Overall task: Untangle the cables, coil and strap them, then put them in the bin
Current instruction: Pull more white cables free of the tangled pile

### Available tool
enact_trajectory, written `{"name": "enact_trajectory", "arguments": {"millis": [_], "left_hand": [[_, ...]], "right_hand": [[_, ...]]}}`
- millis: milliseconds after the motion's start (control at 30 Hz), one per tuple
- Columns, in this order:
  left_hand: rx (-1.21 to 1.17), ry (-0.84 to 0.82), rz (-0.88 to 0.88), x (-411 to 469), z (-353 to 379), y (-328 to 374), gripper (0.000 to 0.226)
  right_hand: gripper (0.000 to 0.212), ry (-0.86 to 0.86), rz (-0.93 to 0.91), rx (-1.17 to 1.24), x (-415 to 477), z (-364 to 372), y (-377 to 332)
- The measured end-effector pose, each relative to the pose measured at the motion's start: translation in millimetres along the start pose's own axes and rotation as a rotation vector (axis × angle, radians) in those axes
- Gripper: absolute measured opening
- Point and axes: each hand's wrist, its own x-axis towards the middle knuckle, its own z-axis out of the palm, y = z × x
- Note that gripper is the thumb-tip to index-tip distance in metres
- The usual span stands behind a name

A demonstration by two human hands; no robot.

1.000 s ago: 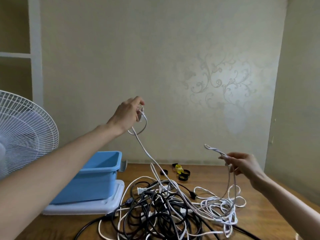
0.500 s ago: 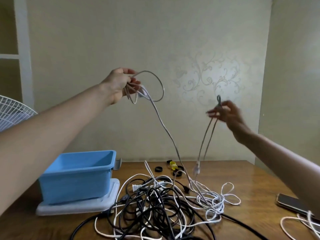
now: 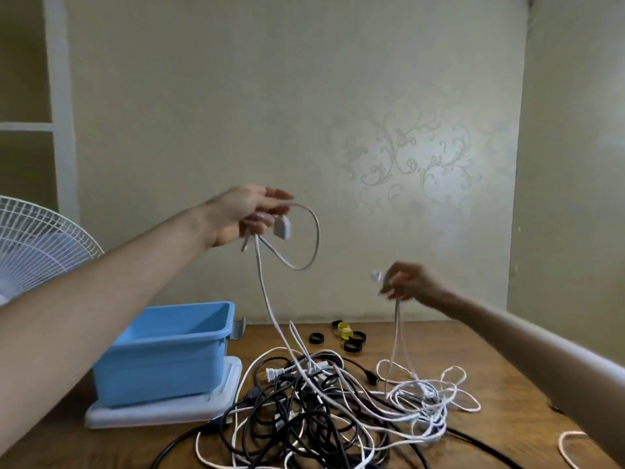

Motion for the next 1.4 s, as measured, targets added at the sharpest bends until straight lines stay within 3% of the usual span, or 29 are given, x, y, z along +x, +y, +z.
{"name": "enact_trajectory", "arguments": {"millis": [67, 100, 167, 233, 300, 367, 467, 533, 600, 700, 767, 833, 933, 1033, 1167, 1300, 1333, 1400], "left_hand": [[0.17, -0.064, -0.018, -6.9, 7.9, -6.1, 0.023], [0.245, -0.104, -0.016, -10.4, 12.4, -8.8, 0.024], [0.352, -0.2, -0.009, -18.6, 21.8, -13.4, 0.025], [0.388, -0.308, -0.003, -26.1, 33.7, -16.9, 0.026], [0.356, -0.425, -0.005, -32.8, 43.9, -16.7, 0.026], [0.291, -0.482, -0.001, -37.0, 45.9, -13.6, 0.026], [0.235, -0.433, 0.009, -45.2, 36.5, -13.7, 0.02], [0.266, -0.401, 0.015, -49.9, 30.8, -21.0, 0.025], [0.299, -0.392, 0.021, -54.3, 27.5, -29.5, 0.025], [0.147, -0.504, -0.02, -59.8, 25.8, -43.6, 0.026], [-0.127, -0.668, -0.116, -61.1, 27.8, -55.6, 0.036], [-0.516, -0.854, -0.218, -65.7, 34.1, -67.2, 0.037], [-0.835, -0.889, -0.187, -76.4, 41.4, -81.3, 0.031], [-0.823, -0.827, -0.098, -89.0, 36.8, -97.6, 0.03], [-0.602, -0.787, -0.084, -100.2, 24.8, -121.8, 0.03], [-0.422, -0.75, -0.131, -100.7, 25.3, -131.0, 0.035], [-0.458, -0.754, -0.163, -100.5, 26.7, -132.2, 0.034], [-0.581, -0.728, -0.154, -98.3, 30.8, -132.2, 0.031]], "right_hand": [[0.028, -0.138, 0.027, -0.216, -9.9, 15.6, -2.0], [0.037, -0.121, -0.034, -0.258, -15.8, 19.0, -11.9], [0.067, -0.041, -0.194, 0.138, -31.8, 22.7, -43.3], [0.102, -0.162, -0.333, 0.615, -46.5, 24.0, -81.2], [0.116, -0.272, -0.45, 0.576, -53.8, 33.1, -105.6], [0.101, -0.269, -0.459, 0.469, -56.7, 42.4, -118.1], [0.04, -0.294, -0.413, 0.572, -63.1, 42.8, -123.0], [0.019, -0.294, -0.379, 0.519, -67.1, 40.2, -120.2], [0.026, -0.259, -0.342, 0.493, -71.4, 42.8, -117.9], [0.03, -0.298, -0.253, 0.846, -83.6, 54.3, -115.5], [0.022, -0.374, -0.183, 1.214, -88.7, 59.4, -117.5], [0.03, -0.483, -0.167, 1.479, -92.1, 63.6, -120.0], [0.035, -0.563, -0.246, 1.629, -95.6, 72.9, -122.1], [0.024, -0.618, -0.225, 1.543, -103.8, 82.5, -121.4], [0.029, -0.418, -0.097, 0.999, -111.9, 90.1, -111.9], [0.027, -0.376, -0.103, 0.649, -110.0, 93.5, -100.0], [0.027, -0.374, -0.103, 0.649, -110.0, 94.3, -97.0], [0.039, -0.342, -0.071, 0.871, -110.4, 93.5, -92.6]]}}
